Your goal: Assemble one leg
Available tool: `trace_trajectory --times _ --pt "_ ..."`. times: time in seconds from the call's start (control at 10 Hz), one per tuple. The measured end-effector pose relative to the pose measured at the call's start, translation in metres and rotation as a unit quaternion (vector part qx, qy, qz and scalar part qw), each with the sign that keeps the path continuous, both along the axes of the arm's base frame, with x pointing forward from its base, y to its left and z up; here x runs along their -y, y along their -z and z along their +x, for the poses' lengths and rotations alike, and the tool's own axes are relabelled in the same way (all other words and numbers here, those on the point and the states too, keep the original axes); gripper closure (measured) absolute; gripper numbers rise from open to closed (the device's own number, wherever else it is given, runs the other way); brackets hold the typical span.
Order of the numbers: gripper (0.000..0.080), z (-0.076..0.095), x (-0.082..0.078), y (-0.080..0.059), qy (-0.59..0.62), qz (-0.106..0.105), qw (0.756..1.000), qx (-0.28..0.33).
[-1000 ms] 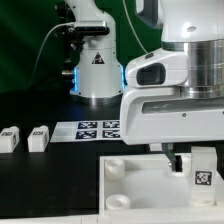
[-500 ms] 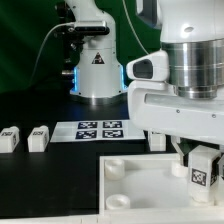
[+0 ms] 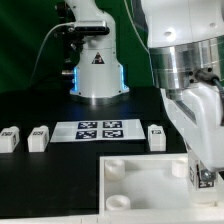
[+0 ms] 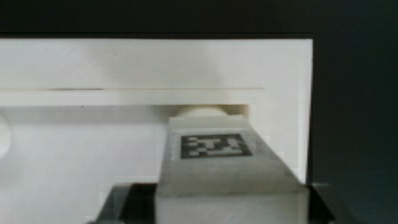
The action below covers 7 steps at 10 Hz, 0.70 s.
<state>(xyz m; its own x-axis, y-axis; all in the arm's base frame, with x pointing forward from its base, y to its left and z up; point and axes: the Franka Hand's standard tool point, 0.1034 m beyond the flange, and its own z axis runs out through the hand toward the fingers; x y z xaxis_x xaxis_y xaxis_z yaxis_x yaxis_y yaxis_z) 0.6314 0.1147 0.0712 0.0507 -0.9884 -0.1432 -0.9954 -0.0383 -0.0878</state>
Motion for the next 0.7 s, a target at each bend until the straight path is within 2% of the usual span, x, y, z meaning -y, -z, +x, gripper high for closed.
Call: trace_trajectory --times 0.1,0.2,0.3,0.4,0.6,0.7 --pt "0.0506 -0.0004 -0.0004 0.0007 0.000 0.000 1.000 -0.001" --pt "0.0421 -0.0005 -0.0004 0.0011 -0.015 -0.001 1.000 0.001" --pt "0.0247 -0.0006 -0.0005 0.0015 -0.050 -0.005 0.999 0.006" --pt "0.0172 0.0004 -0.0014 0.0023 -0.125 -0.012 0.992 0.021" --pt "0.0153 0.0004 -0.0062 0.0017 -0.307 -0.032 0.950 0.043" --pt "0.0153 0.0007 -0.0041 0.0019 -0.343 -0.036 0.938 0.048"
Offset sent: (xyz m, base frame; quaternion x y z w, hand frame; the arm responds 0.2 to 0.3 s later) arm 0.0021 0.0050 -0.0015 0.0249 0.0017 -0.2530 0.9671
